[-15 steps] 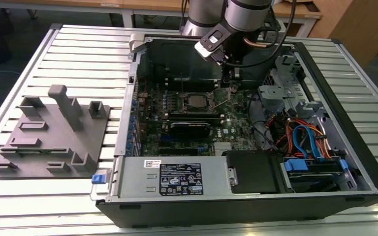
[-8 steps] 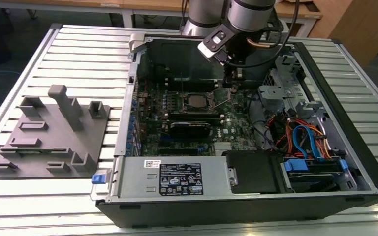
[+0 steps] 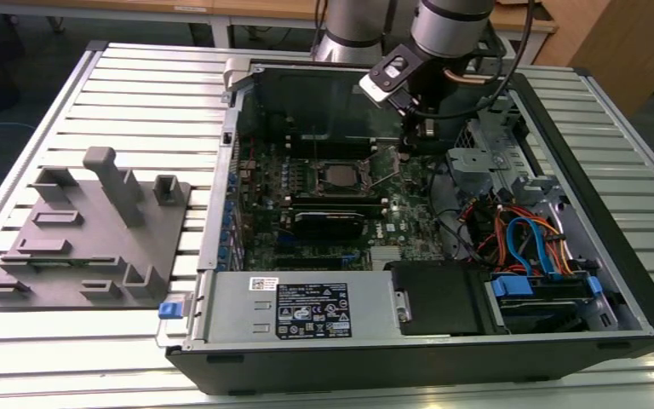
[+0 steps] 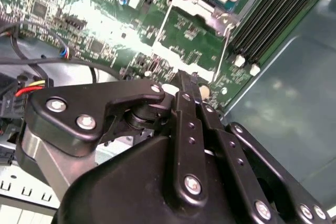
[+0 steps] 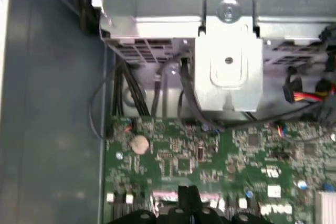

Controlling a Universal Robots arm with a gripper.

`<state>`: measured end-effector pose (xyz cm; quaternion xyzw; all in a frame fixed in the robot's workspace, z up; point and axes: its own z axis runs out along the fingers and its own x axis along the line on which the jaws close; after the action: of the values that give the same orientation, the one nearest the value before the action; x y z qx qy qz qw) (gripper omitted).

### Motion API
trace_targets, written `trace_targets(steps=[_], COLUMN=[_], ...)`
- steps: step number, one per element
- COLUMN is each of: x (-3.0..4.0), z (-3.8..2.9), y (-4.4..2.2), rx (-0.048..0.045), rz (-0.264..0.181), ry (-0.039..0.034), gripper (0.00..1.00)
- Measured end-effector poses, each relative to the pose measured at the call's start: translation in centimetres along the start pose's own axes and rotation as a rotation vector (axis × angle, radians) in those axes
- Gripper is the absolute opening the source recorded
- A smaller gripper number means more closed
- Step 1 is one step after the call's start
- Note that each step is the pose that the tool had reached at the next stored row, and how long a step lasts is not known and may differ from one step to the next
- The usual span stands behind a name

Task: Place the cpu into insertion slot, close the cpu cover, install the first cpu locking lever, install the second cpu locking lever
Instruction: 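Close the cpu cover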

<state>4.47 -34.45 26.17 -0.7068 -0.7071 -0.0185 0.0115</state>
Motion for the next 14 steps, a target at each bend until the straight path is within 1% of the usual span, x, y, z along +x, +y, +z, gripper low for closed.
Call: trace_targets(steps=[3, 10, 14], x=[0.06, 0.13, 0.13], z=[0.21, 0.86, 1.37], y=[0.50, 1.33, 1.52], rx=[0.0000, 0.0000, 0.0000], rz=[0.000, 0.000, 0.000], ry=[-0.0001, 0.0000, 0.0015], gripper=[0.11, 0.11, 0.11])
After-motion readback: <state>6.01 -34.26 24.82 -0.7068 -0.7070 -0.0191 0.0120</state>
